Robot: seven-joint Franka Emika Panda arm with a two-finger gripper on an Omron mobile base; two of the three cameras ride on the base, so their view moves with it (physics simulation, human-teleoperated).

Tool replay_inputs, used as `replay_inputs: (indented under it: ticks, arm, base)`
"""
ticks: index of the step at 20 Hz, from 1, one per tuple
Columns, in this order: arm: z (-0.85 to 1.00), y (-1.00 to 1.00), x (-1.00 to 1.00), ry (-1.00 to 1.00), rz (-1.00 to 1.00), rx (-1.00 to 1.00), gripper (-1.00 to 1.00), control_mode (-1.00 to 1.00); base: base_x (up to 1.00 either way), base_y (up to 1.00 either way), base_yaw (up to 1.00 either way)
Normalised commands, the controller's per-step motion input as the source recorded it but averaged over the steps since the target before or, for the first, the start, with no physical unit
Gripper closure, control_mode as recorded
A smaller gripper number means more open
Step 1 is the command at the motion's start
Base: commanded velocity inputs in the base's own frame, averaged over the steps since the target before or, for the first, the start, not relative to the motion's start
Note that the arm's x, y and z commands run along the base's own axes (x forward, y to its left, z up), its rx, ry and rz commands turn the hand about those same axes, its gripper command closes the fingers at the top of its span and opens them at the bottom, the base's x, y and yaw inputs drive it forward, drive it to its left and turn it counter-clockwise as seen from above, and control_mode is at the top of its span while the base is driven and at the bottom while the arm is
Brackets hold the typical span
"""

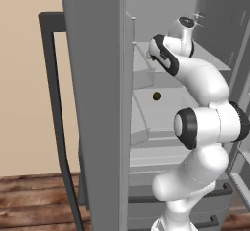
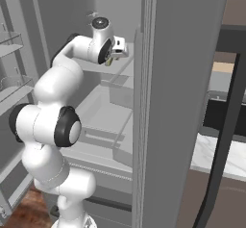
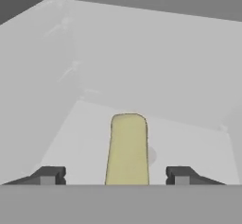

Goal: Pick the egg and butter from the fridge and place them by the bowl for mixing.

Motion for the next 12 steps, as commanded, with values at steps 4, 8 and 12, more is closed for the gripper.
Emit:
replay_inputs:
  ticks: [4,8,12]
  arm:
    - [-0.29,-0.01,0.00,0.00,0.00,0.00,1.00,-1.00]
    - [-0.37,-0.01,-0.17,-0.15,0.00,-0.04,1.00,-1.00]
    - [-0.16,-0.10,-0.48,0.00,-0.09,0.01,1.00,-1.00]
  base:
    - [0.00,0.00,0.00]
    - [0.00,0.00,0.00]
    - [0.00,0.00,0.00]
